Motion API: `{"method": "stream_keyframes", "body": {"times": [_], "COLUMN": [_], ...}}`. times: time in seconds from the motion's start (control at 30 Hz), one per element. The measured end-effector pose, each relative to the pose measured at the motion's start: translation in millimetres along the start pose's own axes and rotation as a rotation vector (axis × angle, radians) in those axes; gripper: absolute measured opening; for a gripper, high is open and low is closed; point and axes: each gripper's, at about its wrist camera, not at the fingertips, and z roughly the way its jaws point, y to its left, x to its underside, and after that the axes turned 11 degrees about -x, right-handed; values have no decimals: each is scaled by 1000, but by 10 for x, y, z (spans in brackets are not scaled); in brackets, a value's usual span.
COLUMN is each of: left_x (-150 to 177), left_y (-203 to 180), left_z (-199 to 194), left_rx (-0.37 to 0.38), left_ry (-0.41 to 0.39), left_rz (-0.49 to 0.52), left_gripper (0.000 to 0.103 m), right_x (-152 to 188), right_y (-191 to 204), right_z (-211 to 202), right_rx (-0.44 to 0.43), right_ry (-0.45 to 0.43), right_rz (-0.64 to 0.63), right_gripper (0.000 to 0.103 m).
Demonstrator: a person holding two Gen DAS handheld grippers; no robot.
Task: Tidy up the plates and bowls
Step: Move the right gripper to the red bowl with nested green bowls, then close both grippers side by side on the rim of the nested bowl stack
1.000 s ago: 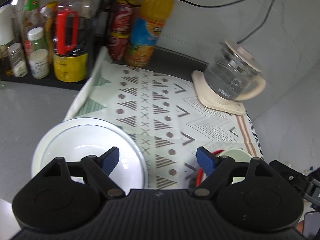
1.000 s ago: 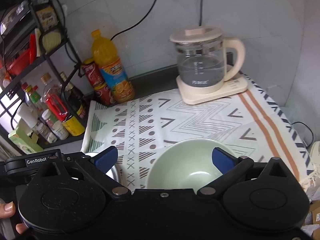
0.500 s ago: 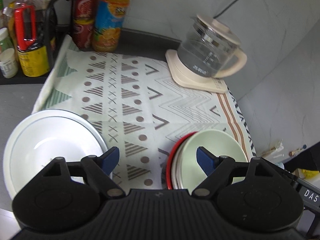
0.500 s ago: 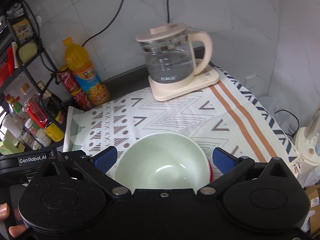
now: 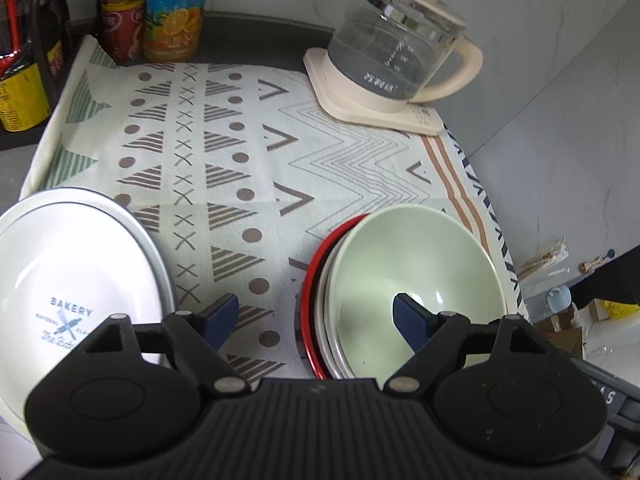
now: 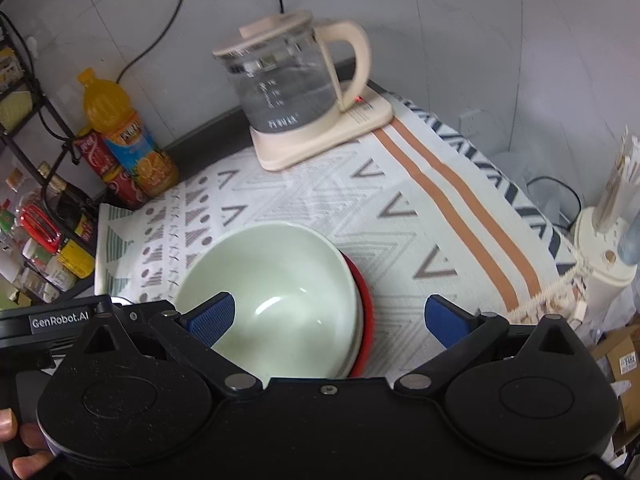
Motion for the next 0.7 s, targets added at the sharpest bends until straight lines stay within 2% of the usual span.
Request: {"method": "stream_keyframes", "body": {"times": [0.2,0.4,0.57,0.63,0.7], "left_x": [21,25,18,25,37], "left_y": [-39,-107,-99,-85,-68], "left_z": [181,318,438,496,539], "left_rx": [-5,3,9,10,6], "left_ry": [38,62,101,126,142], "left_rz": [11,29,19,5,-6], "left_gripper": [81,76,59,46,39], "right_x": [99,170,194,201,211], "right_y": [-138,-244,-314,-328,-333], "right_z": [153,308,419,467,512], "right_rx": [2,-5,-18,-28,-28], "right_ry": [45,93,126,139,153], "right_rz": [42,79,103,105,103], "right_gripper": [92,82,65,58,53]}}
